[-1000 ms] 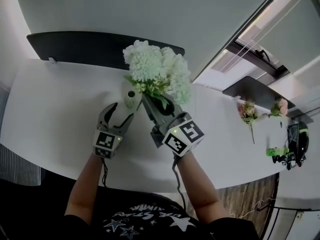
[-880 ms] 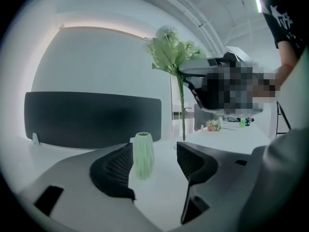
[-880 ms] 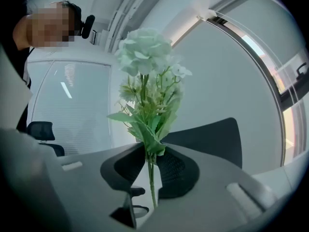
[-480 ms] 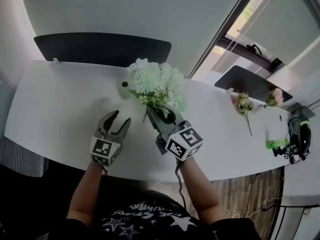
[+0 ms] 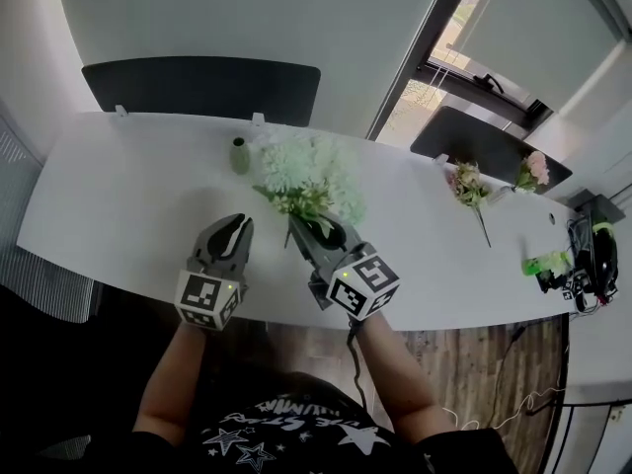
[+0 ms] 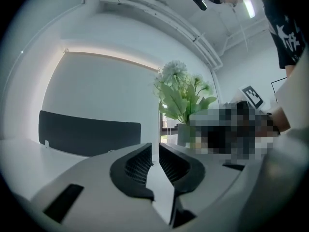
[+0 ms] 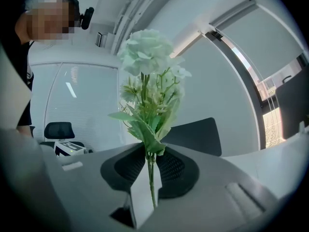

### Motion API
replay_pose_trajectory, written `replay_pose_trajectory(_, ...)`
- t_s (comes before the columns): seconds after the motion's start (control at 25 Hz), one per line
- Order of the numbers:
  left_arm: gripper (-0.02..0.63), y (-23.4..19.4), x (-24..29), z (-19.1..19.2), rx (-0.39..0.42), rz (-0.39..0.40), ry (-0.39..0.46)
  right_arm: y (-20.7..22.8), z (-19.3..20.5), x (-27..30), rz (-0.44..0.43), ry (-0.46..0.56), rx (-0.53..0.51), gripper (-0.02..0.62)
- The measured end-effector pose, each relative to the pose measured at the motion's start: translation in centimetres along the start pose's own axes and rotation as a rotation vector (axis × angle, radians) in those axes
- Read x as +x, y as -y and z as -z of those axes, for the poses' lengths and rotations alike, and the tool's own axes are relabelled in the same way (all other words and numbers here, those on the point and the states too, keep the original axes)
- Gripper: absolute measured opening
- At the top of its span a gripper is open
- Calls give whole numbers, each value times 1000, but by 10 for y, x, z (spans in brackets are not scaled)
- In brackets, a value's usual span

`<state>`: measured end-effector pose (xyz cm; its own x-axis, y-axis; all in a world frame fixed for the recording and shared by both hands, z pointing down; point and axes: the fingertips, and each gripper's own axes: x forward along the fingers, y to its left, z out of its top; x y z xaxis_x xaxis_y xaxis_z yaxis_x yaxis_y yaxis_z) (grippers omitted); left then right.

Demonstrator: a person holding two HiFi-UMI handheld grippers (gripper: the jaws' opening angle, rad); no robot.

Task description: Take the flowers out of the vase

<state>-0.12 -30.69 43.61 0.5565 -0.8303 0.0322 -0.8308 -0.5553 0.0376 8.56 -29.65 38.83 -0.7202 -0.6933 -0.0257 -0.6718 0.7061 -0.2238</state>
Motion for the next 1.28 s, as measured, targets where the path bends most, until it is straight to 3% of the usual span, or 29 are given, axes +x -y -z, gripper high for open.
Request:
replay_pose_trajectory(0.72,28,145,-109,-24,22,-5,16,-73,19,-156,-9,-14,28,67)
replay_pose_trajectory(1.28,9,174,-165,-30,20,-6,-11,-111,27,-192,1,-10,45,67)
